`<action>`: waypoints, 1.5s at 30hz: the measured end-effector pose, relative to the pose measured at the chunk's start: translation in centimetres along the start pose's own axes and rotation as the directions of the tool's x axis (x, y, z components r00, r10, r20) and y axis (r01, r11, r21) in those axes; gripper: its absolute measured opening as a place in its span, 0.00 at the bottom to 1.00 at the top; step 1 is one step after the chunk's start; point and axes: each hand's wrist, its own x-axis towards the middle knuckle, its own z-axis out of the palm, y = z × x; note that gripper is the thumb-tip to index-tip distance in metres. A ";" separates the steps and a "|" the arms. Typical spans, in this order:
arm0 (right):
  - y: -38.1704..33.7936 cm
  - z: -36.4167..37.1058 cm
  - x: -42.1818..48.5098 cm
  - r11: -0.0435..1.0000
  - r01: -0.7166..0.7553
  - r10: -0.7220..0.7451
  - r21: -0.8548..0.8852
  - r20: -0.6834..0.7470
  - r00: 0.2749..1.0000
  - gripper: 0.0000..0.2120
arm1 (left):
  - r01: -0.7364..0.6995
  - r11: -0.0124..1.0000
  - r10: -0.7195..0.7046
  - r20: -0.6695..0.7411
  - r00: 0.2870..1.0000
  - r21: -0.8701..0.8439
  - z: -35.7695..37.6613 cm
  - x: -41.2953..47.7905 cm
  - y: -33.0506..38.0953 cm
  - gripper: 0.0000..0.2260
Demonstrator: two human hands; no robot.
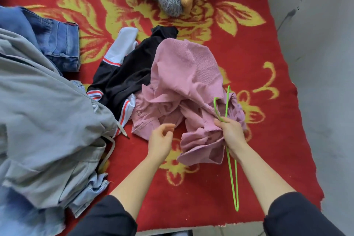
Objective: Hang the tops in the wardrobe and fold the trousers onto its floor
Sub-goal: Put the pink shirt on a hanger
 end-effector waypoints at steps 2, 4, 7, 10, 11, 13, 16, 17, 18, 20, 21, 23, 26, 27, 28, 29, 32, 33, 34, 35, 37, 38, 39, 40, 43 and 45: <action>-1.1 -1.1 -1.4 0.993 -0.046 0.041 0.107 0.044 0.998 0.07 | -0.077 0.996 0.074 0.068 0.995 0.042 0.0 0.3 1.3 0.15; -2.2 -2.2 -3.0 0.977 -0.088 0.065 0.195 0.123 0.990 0.08 | -0.141 0.985 0.125 0.152 0.980 0.097 0.4 0.0 3.0 0.18; -4.1 -4.0 -5.6 0.974 -0.126 0.078 0.190 0.242 0.967 0.08 | -0.179 0.969 0.148 0.179 0.973 0.172 0.7 -0.9 5.4 0.22; -6.0 -5.4 -8.1 0.976 -0.124 0.056 0.178 0.342 0.938 0.11 | -0.214 0.953 0.169 0.212 0.963 0.214 0.6 -1.9 7.4 0.26; -6.8 -5.8 -9.0 0.978 -0.118 0.047 0.173 0.368 0.929 0.13 | -0.229 0.947 0.171 0.249 0.953 0.225 0.5 -2.3 7.9 0.27; -8.3 -6.5 -10.8 0.980 -0.098 0.017 0.174 0.420 0.907 0.15 | -0.257 0.917 0.163 0.303 0.939 0.304 0.3 -3.2 8.5 0.29; -10.5 -7.3 -13.5 0.980 -0.035 -0.064 0.194 0.483 0.873 0.15 | -0.267 0.815 0.143 0.268 0.953 0.514 -0.6 -4.5 8.7 0.26; -11.1 -7.5 -14.4 0.979 -0.017 -0.088 0.204 0.495 0.864 0.16 | -0.269 0.758 0.133 0.262 0.956 0.595 -1.1 -4.9 8.5 0.21; -11.6 -7.7 -15.1 0.976 -0.001 -0.110 0.216 0.499 0.860 0.17 | -0.268 0.700 0.111 0.270 0.957 0.662 -1.5 -5.4 8.2 0.17; -12.5 -8.0 -16.5 0.970 0.029 -0.152 0.242 0.508 0.848 0.17 | -0.258 0.664 0.060 0.294 0.954 0.702 -2.3 -6.3 7.2 0.16; -12.8 -8.2 -17.2 0.968 0.042 -0.170 0.248 0.519 0.838 0.15 | -0.244 0.699 0.058 0.286 0.956 0.672 -2.7 -6.7 6.9 0.16; -13.5 -8.5 -18.7 0.970 0.067 -0.184 0.234 0.525 0.831 0.12 | -0.228 0.824 0.114 0.244 0.963 0.518 -3.2 -7.5 6.6 0.14; -14.0 -8.7 -20.2 0.979 0.083 -0.167 0.188 0.492 0.855 0.24 | -0.284 0.904 0.162 0.359 0.919 0.319 -3.8 -8.9 7.3 0.23; -14.2 -8.7 -20.8 0.983 0.081 -0.154 0.165 0.493 0.856 0.28 | -0.296 0.916 0.161 0.426 0.890 0.272 -3.9 -9.5 7.7 0.27; -14.4 -8.6 -21.3 0.985 0.089 -0.150 0.145 0.495 0.856 0.29 | -0.322 0.919 0.182 0.479 0.859 0.228 -3.9 -10.2 8.1 0.28; -14.6 -8.5 -21.8 0.986 0.100 -0.153 0.132 0.497 0.854 0.27 | -0.357 0.916 0.224 0.504 0.834 0.184 -3.8 -10.8 8.4 0.25; -15.3 -8.5 -23.3 0.983 0.122 -0.179 0.140 0.536 0.825 0.20 | -0.422 0.883 0.304 0.435 0.847 0.204 -3.3 -12.4 8.4 0.16; -15.6 -8.7 -23.6 0.980 0.129 -0.191 0.150 0.538 0.821 0.19 | -0.411 0.880 0.301 0.389 0.871 0.240 -3.3 -12.7 8.3 0.14; -15.9 -9.0 -23.9 0.978 0.136 -0.200 0.158 0.532 0.823 0.18 | -0.379 0.882 0.281 0.333 0.900 0.281 -3.4 -12.8 8.2 0.12; -16.2 -9.5 -24.1 0.975 0.147 -0.212 0.164 0.522 0.826 0.19 | -0.335 0.891 0.253 0.276 0.927 0.307 -3.7 -12.9 8.2 0.11; -16.7 -10.6 -24.5 0.968 0.174 -0.243 0.179 0.511 0.824 0.21 | -0.296 0.903 0.244 0.193 0.950 0.312 -5.0 -12.8 8.3 0.13; -16.8 -11.3 -24.7 0.965 0.180 -0.255 0.193 0.516 0.818 0.23 | -0.303 0.903 0.270 0.147 0.952 0.305 -5.9 -12.6 8.7 0.13; -16.9 -11.9 -24.8 0.961 0.179 -0.266 0.211 0.519 0.812 0.23 | -0.304 0.917 0.293 0.083 0.953 0.259 -7.0 -12.5 9.4 0.13; -16.9 -12.3 -24.8 0.957 0.178 -0.274 0.230 0.512 0.814 0.23 | -0.305 0.935 0.307 0.017 0.952 0.183 -8.3 -12.5 10.5 0.12; -16.5 -12.5 -24.2 0.954 0.206 -0.278 0.219 0.381 0.882 0.21 | -0.302 0.953 0.303 -0.137 0.943 0.029 -12.1 -13.5 15.5 0.14; -16.2 -11.8 -23.5 0.960 0.229 -0.263 0.162 0.230 0.937 0.20 | -0.360 0.931 0.350 -0.141 0.926 -0.056 -13.9 -15.1 19.7 0.14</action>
